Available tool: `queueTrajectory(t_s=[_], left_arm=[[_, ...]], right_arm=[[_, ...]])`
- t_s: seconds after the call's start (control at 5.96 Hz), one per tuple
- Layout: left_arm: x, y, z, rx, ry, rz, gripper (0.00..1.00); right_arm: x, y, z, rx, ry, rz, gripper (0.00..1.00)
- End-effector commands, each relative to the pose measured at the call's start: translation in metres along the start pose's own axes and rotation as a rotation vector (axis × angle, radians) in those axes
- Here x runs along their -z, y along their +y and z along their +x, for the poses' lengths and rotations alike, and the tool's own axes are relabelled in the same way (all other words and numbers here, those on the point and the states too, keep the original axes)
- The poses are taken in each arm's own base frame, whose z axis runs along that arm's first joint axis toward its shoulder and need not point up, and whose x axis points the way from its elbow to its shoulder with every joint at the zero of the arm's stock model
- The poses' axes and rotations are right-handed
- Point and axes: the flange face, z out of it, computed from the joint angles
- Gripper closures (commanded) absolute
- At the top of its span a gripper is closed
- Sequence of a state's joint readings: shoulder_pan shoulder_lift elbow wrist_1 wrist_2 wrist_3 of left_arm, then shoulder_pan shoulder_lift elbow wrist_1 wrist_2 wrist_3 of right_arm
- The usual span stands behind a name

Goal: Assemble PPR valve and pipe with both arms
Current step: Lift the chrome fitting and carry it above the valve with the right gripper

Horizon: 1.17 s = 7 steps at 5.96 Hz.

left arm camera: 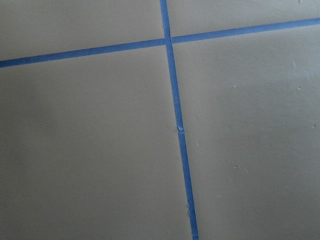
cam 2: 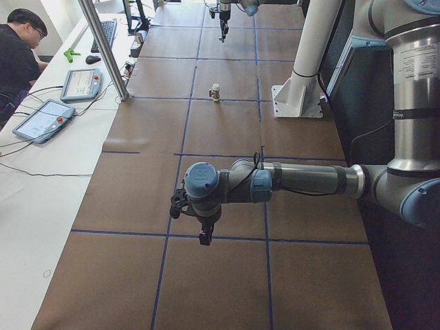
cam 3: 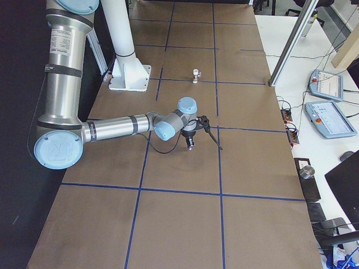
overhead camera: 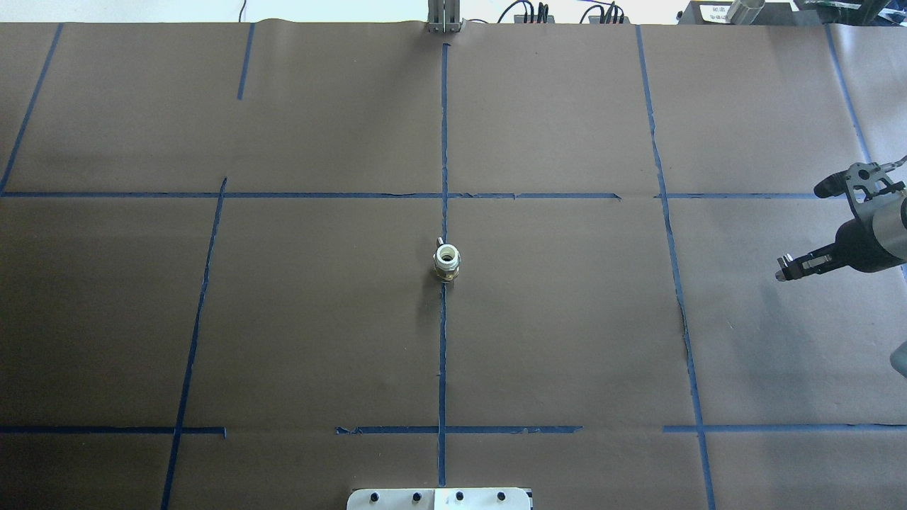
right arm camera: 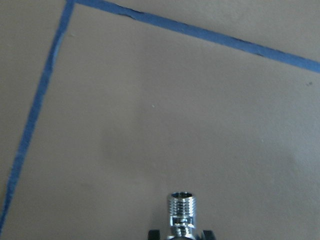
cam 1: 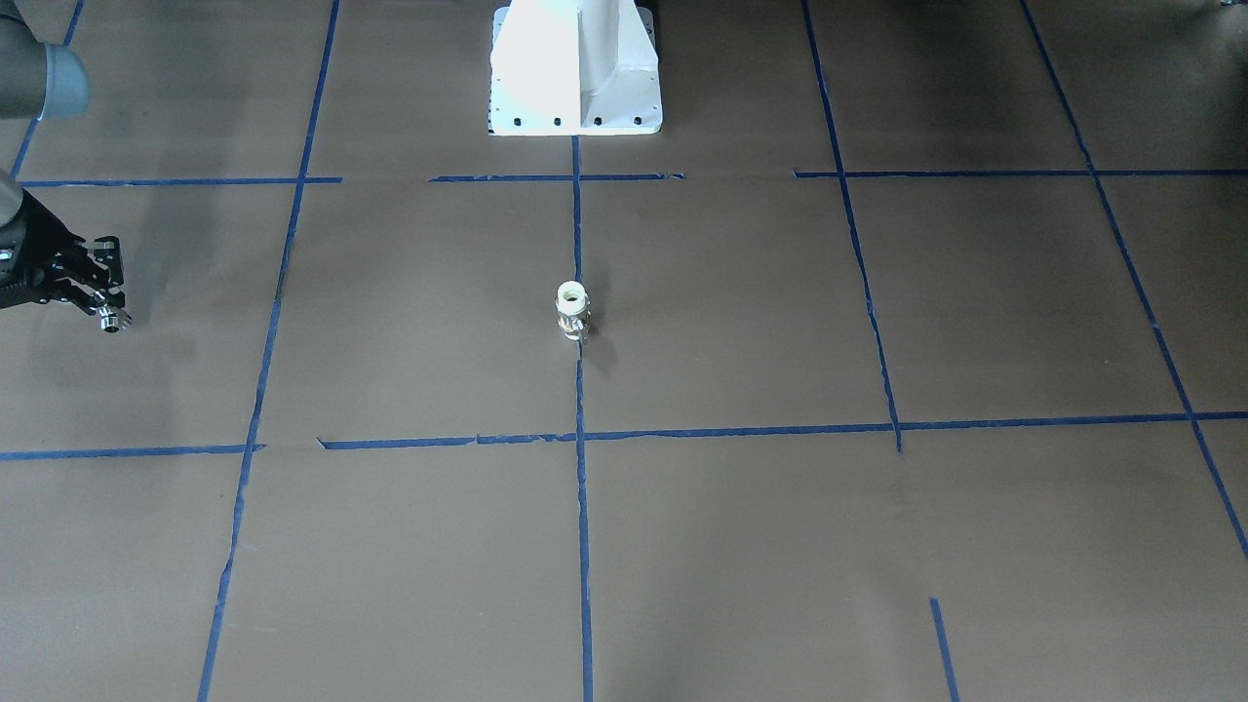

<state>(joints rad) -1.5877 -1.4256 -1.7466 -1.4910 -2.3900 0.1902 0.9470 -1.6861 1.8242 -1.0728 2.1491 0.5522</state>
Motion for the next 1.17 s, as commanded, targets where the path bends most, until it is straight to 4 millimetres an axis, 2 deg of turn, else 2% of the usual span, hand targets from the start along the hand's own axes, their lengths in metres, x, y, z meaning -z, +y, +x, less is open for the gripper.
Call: queueTrajectory(t_s=[0.0, 0.17, 0.34, 0.5, 0.67, 0.84, 1.01], left_arm=[[0.000, 0.000, 0.000, 0.000, 0.000, 0.000, 0.00], [0.000, 0.000, 0.000, 0.000, 0.000, 0.000, 0.00], [0.000, 0.000, 0.000, 0.000, 0.000, 0.000, 0.00], [0.001, -0.001, 0.001, -0.002, 0.000, 0.002, 0.00], [0.001, -0.001, 0.001, -0.002, 0.000, 0.002, 0.00], [0.001, -0.001, 0.001, -0.001, 0.000, 0.002, 0.00], [0.001, -0.001, 0.001, -0.001, 0.000, 0.002, 0.00]], right_arm=[[0.024, -0.047, -0.049, 0.037, -0.056, 0.083, 0.97], [0.027, -0.071, -0.100, -0.100, -0.119, 0.098, 0.98], [0.022, -0.087, -0.167, -0.208, -0.189, 0.090, 0.98], [0.028, -0.110, -0.228, -0.312, -0.199, 0.081, 0.98], [0.034, -0.134, -0.295, -0.411, -0.141, 0.064, 0.97], [0.041, -0.141, -0.348, -0.496, -0.087, 0.069, 0.97], [0.046, -0.139, -0.390, -0.630, -0.081, 0.073, 0.97]])
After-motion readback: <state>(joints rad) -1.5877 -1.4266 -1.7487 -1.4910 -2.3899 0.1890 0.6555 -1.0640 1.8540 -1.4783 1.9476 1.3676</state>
